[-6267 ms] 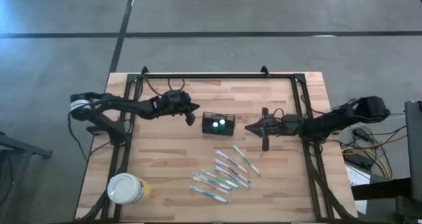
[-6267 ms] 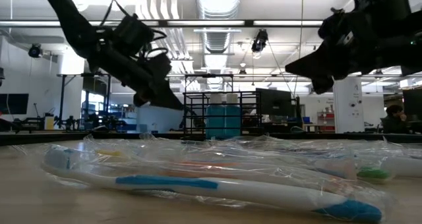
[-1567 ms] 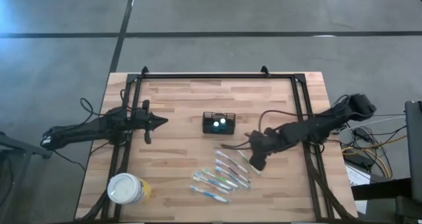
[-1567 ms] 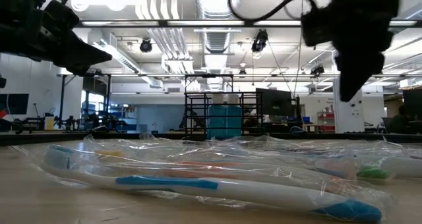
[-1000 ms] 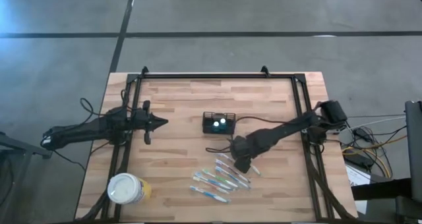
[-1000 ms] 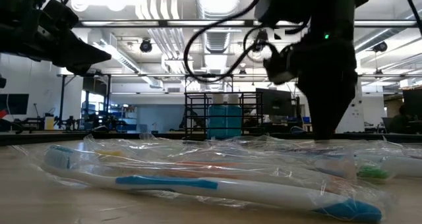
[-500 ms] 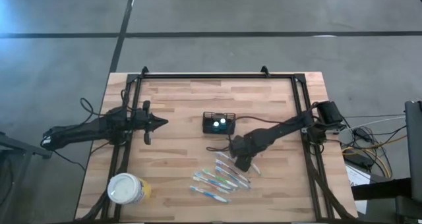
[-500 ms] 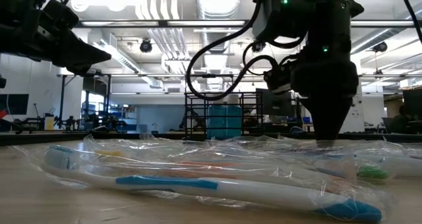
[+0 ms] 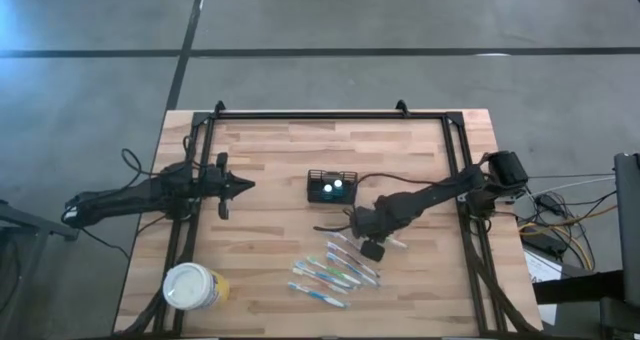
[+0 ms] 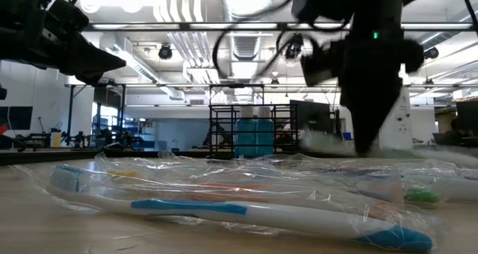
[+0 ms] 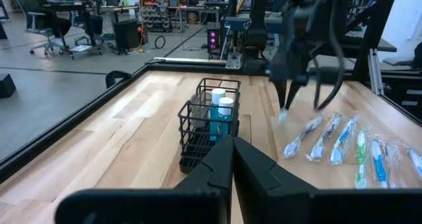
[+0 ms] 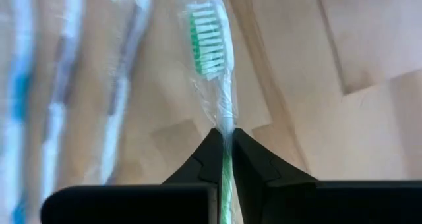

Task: Pick & Place toothbrushing station
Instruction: Put the top green toothbrush into the black organizer

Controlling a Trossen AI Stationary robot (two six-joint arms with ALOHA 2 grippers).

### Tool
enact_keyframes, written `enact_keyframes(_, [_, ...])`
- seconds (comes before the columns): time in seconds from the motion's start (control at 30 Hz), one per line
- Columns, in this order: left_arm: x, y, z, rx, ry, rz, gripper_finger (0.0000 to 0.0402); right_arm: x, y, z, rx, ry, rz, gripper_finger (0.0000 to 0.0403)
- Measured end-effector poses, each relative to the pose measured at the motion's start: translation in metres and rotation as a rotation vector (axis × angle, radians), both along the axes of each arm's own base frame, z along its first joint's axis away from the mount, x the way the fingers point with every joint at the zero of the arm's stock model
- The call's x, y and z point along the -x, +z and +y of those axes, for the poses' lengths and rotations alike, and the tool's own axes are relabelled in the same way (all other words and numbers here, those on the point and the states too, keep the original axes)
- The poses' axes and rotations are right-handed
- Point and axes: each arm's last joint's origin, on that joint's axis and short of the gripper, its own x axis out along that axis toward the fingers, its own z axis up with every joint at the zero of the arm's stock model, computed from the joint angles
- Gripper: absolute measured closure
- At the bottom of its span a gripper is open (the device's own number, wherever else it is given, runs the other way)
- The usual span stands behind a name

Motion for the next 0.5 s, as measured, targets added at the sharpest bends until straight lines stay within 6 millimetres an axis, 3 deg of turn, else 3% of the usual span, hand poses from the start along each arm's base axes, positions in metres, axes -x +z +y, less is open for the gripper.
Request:
enact_keyframes(0.17, [0.000,0.000,0.000,0.000,0.000,0.000,0.0388,0.013,0.048,-0.005,0.078,0.038,-0.195,0.0389])
enact_keyframes(0.33, [0.000,0.000,0.000,0.000,0.000,0.000,0.0388,0.041,0.103,-0.013,0.142,0.081,-0.555,0.0389])
enact_keyframes(0.5, [0.000,-0.001,0.000,0.001,0.000,0.002,0.0388,0.082,0.120,-0.026,0.153,0.119,-0.917,0.0390])
